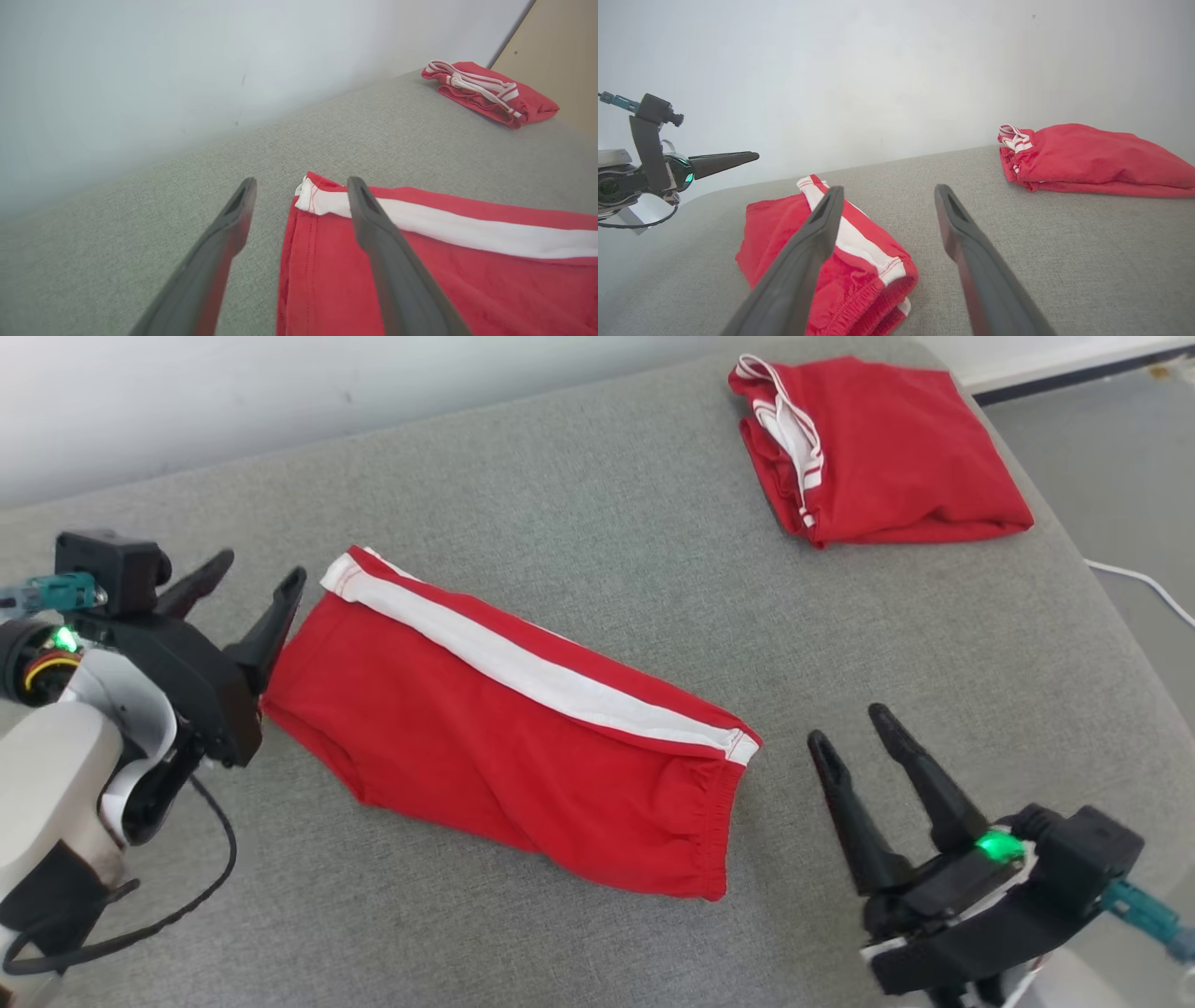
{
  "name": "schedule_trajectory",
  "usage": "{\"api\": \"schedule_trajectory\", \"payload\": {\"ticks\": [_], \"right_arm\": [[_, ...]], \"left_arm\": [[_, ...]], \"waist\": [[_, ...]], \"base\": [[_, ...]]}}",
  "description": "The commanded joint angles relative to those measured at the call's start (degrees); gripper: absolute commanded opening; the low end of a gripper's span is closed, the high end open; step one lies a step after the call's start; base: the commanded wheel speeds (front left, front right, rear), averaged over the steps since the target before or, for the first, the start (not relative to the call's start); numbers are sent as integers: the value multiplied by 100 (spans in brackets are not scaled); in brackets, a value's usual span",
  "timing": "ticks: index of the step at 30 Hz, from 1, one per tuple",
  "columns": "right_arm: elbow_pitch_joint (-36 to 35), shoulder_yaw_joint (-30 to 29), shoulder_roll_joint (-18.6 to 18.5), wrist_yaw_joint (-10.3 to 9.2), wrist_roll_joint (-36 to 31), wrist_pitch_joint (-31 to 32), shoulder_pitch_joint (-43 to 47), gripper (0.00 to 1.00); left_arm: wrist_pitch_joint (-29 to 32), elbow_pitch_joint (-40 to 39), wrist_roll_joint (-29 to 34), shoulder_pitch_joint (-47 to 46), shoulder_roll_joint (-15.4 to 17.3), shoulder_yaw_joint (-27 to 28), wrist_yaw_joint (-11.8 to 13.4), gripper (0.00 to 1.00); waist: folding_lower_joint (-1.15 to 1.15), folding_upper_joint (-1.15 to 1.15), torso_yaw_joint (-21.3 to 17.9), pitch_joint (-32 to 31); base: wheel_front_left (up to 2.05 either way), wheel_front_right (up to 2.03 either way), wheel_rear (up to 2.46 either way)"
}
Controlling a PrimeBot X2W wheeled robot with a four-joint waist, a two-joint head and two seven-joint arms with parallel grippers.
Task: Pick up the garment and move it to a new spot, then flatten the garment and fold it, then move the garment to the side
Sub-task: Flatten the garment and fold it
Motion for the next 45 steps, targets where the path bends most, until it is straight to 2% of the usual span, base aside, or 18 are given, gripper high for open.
{"api": "schedule_trajectory", "payload": {"ticks": [1,3,5,8,13,17,18,19,20,21,28,33,38,44,45], "right_arm": [[-53,-130,296,-15,-258,-18,152,100],[-115,-200,441,-15,-660,-21,187,100],[-131,-227,689,-15,-781,-21,264,100],[-119,-225,849,-15,-897,-22,298,100],[-96,-203,959,-15,-937,-22,331,100],[-81,-266,1002,-15,-920,-22,383,100],[-68,-277,1007,-15,-913,-23,387,100],[-65,-258,1010,-15,-911,-22,384,100],[-58,-241,1005,-15,-921,-22,375,100],[-43,-231,999,-15,-939,-23,374,100],[95,-583,1180,-15,-1101,-23,568,100],[101,-786,1373,-15,-1391,-22,818,100],[127,-939,1457,-15,-1487,-16,988,100],[180,-1126,1483,-15,-1551,-16,1127,100],[203,-1215,1506,-15,-1581,-16,1185,100]], "left_arm": [[177,-28,-108,102,88,-75,15,100],[545,-32,-267,200,125,-227,15,100],[847,-41,-365,208,209,-322,15,100],[1249,39,-426,267,317,-486,15,100],[1726,170,-548,372,371,-641,21,100],[1962,208,-798,515,242,-617,37,100],[1964,212,-792,530,221,-644,38,87],[1947,225,-771,533,215,-658,40,38],[1890,235,-760,536,191,-650,41,13],[1831,260,-747,553,160,-647,53,0],[1068,301,-996,882,-124,-365,110,0],[491,2,-1181,1329,-233,-151,335,0],[27,-705,-1399,2002,-232,26,794,0],[-349,-1760,-1447,2885,-131,41,1436,0],[-452,-2092,-1459,3160,-119,13,1604,0]], "waist": [[1,0,20,-59],[1,0,-9,-54],[1,0,-57,-35],[1,0,-152,10],[1,0,-245,23],[1,0,-256,-16],[1,0,-243,-38],[1,0,-231,-53],[1,0,-210,-78],[1,0,-179,-110],[1,0,230,-440],[1,0,548,-598],[1,0,790,-715],[1,0,977,-762],[1,0,1015,-793]], "base": [[0,0,0],[0,0,0],[0,0,0],[0,0,0],[0,0,0],[0,0,0],[0,0,0],[0,0,0],[0,0,0],[0,0,0],[0,0,0],[0,0,0],[0,0,0],[0,0,0],[0,0,0]]}}
